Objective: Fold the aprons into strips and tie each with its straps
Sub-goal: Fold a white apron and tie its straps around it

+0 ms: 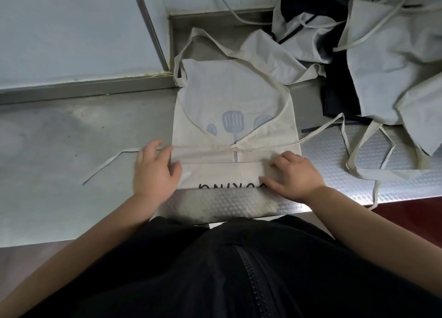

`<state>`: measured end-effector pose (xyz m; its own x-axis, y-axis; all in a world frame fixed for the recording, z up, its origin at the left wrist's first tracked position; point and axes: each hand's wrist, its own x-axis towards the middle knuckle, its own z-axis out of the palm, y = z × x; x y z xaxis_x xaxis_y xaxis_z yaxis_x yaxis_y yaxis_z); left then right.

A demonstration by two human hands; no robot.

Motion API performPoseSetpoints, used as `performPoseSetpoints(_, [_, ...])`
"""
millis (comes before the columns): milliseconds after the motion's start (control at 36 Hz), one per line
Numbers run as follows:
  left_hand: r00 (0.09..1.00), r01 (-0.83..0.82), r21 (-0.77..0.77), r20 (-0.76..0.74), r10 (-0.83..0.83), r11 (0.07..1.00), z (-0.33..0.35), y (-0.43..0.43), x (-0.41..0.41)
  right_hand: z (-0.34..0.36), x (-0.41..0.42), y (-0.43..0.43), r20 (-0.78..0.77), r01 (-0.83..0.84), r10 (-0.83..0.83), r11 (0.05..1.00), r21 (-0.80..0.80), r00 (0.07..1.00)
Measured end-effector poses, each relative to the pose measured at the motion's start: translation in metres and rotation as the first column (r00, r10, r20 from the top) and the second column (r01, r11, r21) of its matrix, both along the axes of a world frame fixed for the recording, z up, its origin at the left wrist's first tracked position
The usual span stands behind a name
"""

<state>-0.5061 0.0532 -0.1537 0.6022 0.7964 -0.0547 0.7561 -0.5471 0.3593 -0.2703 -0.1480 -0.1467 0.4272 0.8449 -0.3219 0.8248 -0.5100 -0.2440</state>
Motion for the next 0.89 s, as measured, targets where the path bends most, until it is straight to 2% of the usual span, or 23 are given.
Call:
performPoseSetpoints(56, [0.976, 0.216, 0.003, 0.006, -0.216, 0.976, 0.0, -0.01, 0.003, 0.003, 0.001, -0.002, 0.024, -0.029, 0.03, 0.999, -0.034, 0.999])
performPoseSetpoints(111, [0.906, 0.409, -0.056, -0.099, -0.412, 0.911, -0.002, -0.02, 0.003, 0.004, 0.002, -0.003, 0.052, -0.081, 0.086, 0.993, -0.087, 0.995])
performPoseSetpoints(194, [0.833, 0.479, -0.139, -0.238, -0.499, 0.867, -0.005, -0.025, 0.0, 0.002, 0.006, -0.005, 0.053, -0.122, 0.129, 0.985, -0.123, 0.99])
performPoseSetpoints(306, [0.893, 0.407, -0.133, -0.15, -0.424, 0.904, -0.005, -0.02, 0.0, 0.004, 0.013, 0.001, 0.112, -0.142, 0.15, 0.987, -0.079, 0.982])
performPoseSetpoints(361, [0.913, 0.386, -0.131, -0.088, -0.399, 0.913, -0.005, -0.013, 0.001, 0.01, 0.016, 0.005, 0.078, -0.093, 0.099, 0.993, -0.075, 0.992])
performPoseSetpoints(444, [0.974, 0.225, -0.29, 0.054, -0.218, 0.93, 0.006, 0.0, 0.01, 0.022, 0.025, 0.011, -0.035, -0.001, -0.003, 0.994, -0.105, 0.999])
performPoseSetpoints(528, [0.995, 0.056, -0.506, 0.102, -0.005, 0.861, 0.011, 0.015, 0.018, 0.027, 0.038, 0.014, -0.144, 0.035, -0.057, 0.988, -0.147, 0.988])
performPoseSetpoints(611, [0.985, -0.039, -0.568, 0.117, 0.128, 0.822, 0.007, 0.026, 0.019, 0.022, 0.049, 0.012, -0.223, 0.19, -0.209, 0.976, -0.103, 0.952])
performPoseSetpoints(694, [0.943, -0.159, -0.601, 0.143, 0.302, 0.783, -0.002, 0.031, 0.02, 0.017, 0.054, 0.009, -0.309, 0.374, -0.368, 0.927, -0.044, 0.877])
performPoseSetpoints(806, [0.917, -0.286, -0.5, 0.105, 0.385, 0.818, -0.01, 0.028, 0.027, 0.013, 0.057, 0.013, -0.348, 0.501, -0.479, 0.865, -0.028, 0.806])
performPoseSetpoints(889, [0.915, -0.346, -0.403, 0.056, 0.4, 0.848, -0.01, 0.026, 0.034, 0.01, 0.056, 0.02, -0.322, 0.562, -0.546, 0.826, -0.048, 0.774])
